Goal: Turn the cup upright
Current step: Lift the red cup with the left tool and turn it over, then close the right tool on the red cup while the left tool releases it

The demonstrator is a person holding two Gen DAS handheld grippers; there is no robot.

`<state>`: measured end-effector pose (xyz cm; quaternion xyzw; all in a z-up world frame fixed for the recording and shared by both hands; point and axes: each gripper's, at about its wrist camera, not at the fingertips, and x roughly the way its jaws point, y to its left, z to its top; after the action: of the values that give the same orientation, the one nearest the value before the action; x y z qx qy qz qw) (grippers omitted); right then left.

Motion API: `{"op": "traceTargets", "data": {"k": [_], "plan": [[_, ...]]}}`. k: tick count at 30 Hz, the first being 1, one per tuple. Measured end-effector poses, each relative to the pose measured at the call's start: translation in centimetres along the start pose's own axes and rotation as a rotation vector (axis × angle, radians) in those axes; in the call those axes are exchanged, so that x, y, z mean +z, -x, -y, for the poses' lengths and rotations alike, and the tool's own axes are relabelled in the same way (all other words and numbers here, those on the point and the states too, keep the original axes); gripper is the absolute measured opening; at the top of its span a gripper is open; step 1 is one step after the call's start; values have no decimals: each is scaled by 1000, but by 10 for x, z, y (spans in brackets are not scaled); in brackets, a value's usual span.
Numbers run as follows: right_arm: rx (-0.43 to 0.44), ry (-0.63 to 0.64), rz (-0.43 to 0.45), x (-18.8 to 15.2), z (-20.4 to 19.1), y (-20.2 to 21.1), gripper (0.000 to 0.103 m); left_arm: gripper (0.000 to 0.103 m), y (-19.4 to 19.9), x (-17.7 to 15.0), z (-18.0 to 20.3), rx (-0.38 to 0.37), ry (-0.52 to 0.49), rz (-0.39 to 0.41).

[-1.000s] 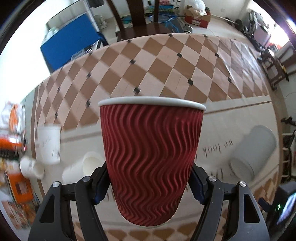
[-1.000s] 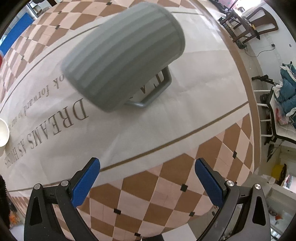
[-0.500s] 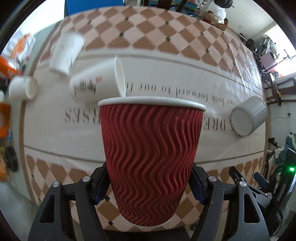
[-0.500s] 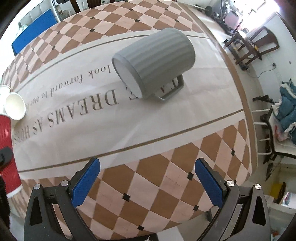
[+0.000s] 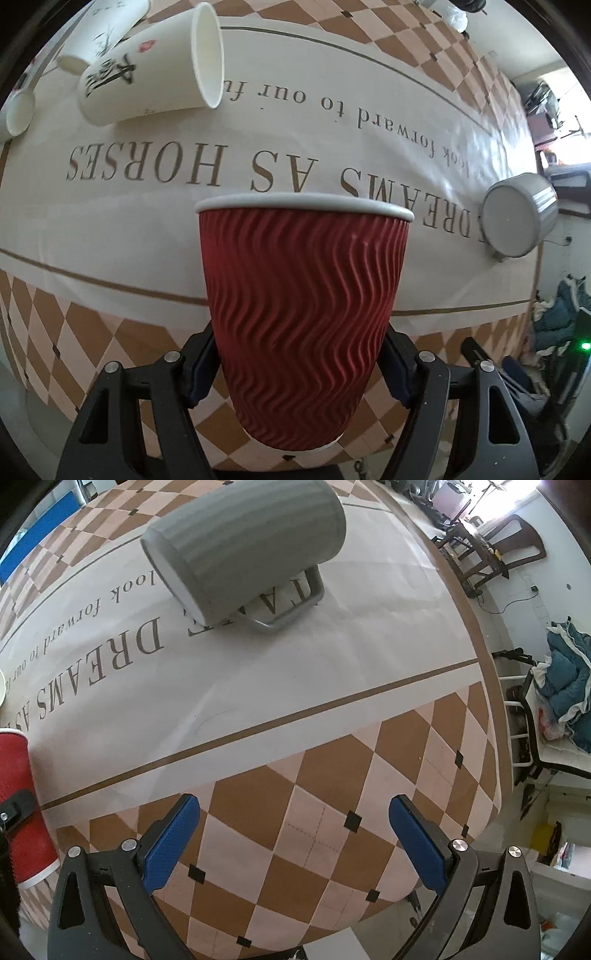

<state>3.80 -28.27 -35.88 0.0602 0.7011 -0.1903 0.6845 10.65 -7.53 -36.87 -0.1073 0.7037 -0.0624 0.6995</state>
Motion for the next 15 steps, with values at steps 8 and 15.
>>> {"op": "traceTargets", "data": {"k": [8,15], "plan": [[32,5,-5,6,7,-5,103,86,-13,0,9,54,-37,4],[39,17,-3,6,19,-7,103,97,-1,0,15,61,-42,46]]}}
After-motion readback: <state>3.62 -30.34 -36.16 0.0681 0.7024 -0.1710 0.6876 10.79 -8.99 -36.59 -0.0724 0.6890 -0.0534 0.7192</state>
